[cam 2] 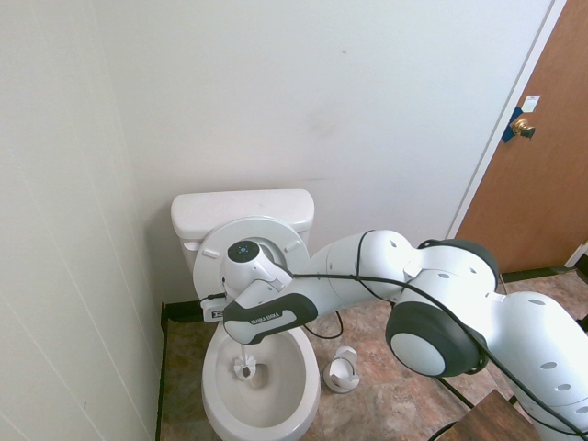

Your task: Clean the toilet

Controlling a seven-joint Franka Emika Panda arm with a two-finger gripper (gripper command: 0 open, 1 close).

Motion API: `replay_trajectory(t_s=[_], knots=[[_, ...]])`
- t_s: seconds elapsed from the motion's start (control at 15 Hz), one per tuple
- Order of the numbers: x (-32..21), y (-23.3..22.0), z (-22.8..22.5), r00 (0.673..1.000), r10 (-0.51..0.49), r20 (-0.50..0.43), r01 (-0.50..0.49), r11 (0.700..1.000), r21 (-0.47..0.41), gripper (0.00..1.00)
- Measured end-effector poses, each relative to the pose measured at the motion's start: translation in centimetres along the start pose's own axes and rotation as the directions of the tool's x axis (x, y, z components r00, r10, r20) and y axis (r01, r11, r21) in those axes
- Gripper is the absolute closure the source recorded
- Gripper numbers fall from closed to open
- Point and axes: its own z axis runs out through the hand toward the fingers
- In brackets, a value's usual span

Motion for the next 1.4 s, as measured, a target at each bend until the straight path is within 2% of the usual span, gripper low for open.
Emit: replay_trajectory(t_s=[0.2,0.47,0.8,1.07,1.4], knots=[[-3.0,0.9,-0.3,0.999,-0.052,0.004,0.052,0.999,-0.008,1.0],[-6.8,4.4,-1.8,0.993,-0.121,0.013,0.121,0.993,-0.001,1.0],[-6.3,10.8,-3.2,0.991,-0.131,0.03,0.133,0.989,-0.066,1.0],[-1.4,14.7,-4.8,0.994,-0.092,0.058,0.096,0.992,-0.08,1.0],[7.6,14.9,-4.7,0.996,0.01,0.088,-0.004,0.998,-0.07,1.0]])
